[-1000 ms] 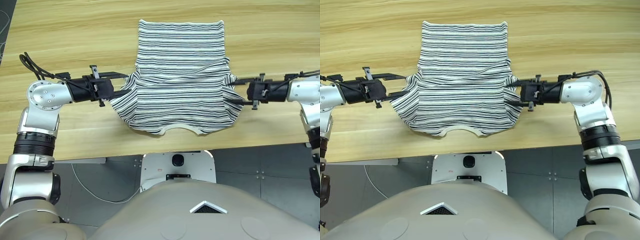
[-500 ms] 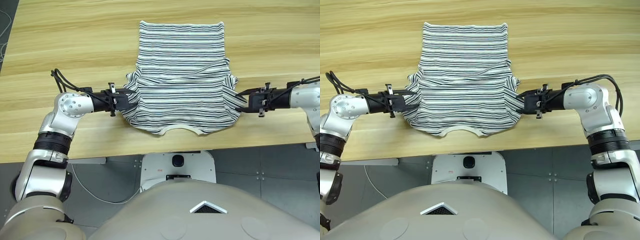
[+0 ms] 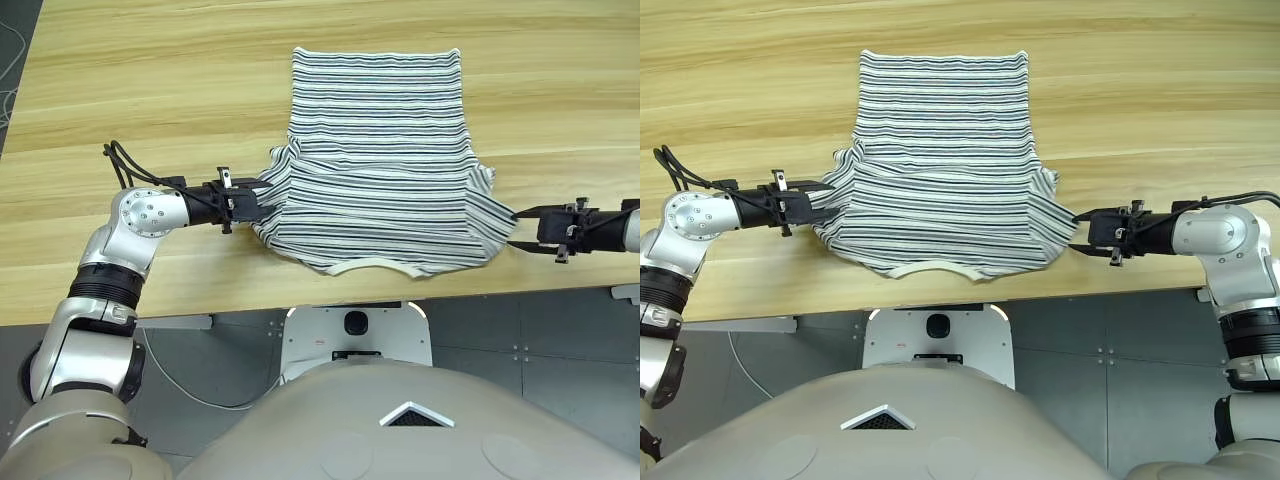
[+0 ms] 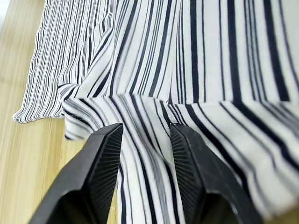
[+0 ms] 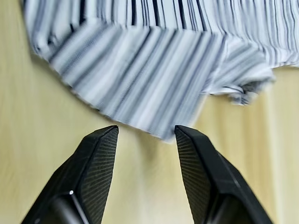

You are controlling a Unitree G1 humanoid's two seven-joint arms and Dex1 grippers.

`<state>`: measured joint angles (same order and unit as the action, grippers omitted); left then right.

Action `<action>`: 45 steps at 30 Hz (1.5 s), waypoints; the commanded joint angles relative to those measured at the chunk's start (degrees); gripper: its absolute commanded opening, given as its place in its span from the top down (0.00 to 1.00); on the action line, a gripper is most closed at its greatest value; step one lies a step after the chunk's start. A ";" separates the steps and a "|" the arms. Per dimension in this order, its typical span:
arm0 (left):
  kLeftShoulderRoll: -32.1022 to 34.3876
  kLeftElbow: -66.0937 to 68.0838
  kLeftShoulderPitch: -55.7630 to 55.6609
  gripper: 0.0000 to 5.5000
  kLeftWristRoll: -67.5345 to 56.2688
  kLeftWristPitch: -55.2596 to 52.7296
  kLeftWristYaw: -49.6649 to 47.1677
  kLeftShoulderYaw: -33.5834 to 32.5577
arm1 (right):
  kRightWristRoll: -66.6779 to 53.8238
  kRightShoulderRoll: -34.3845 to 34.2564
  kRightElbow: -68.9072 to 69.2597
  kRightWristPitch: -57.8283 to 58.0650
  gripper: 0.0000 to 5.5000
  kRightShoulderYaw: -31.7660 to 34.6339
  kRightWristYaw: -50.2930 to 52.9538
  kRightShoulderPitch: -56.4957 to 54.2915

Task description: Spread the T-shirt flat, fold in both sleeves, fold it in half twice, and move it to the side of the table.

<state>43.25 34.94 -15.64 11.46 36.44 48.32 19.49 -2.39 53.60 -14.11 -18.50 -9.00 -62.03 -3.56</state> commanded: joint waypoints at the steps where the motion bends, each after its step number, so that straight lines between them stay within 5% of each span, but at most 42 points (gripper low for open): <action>1: 0.00 3.15 3.70 0.66 3.66 -2.01 1.43 2.84 | -6.83 -8.26 1.13 1.20 0.59 4.89 5.73 -6.16; 7: 1.51 -3.19 5.03 0.66 -0.48 -1.93 3.88 1.30 | 0.07 -16.80 -7.42 -1.70 0.59 8.73 25.07 -13.80; 13: 4.73 -13.98 6.27 0.66 -4.98 -5.61 2.18 -4.84 | 5.74 -20.15 -7.08 -2.04 0.59 7.13 32.90 -12.52; 23: 0.45 -36.08 18.95 0.66 -4.62 -20.62 -17.65 -22.47 | 8.93 -26.29 -6.83 -4.46 0.59 4.36 38.66 -7.46; 32: -19.71 -46.66 31.36 0.66 -13.31 -46.26 -34.63 -30.45 | 8.73 -32.42 -2.78 -4.93 0.59 3.43 42.71 -0.72; 36: -29.23 -52.87 37.51 0.54 -21.42 -55.66 -37.89 -31.56 | 8.79 -32.68 -2.29 -6.39 0.59 4.50 44.14 -0.30; 45: -35.42 -52.67 36.10 0.49 -40.39 -75.03 -35.54 -33.20 | 7.90 -32.90 -0.31 -7.50 0.59 6.16 45.37 -0.44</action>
<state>8.83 -19.38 20.90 -27.16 -34.73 13.36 -13.39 5.80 21.00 -15.33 -25.70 -3.28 -16.97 -3.49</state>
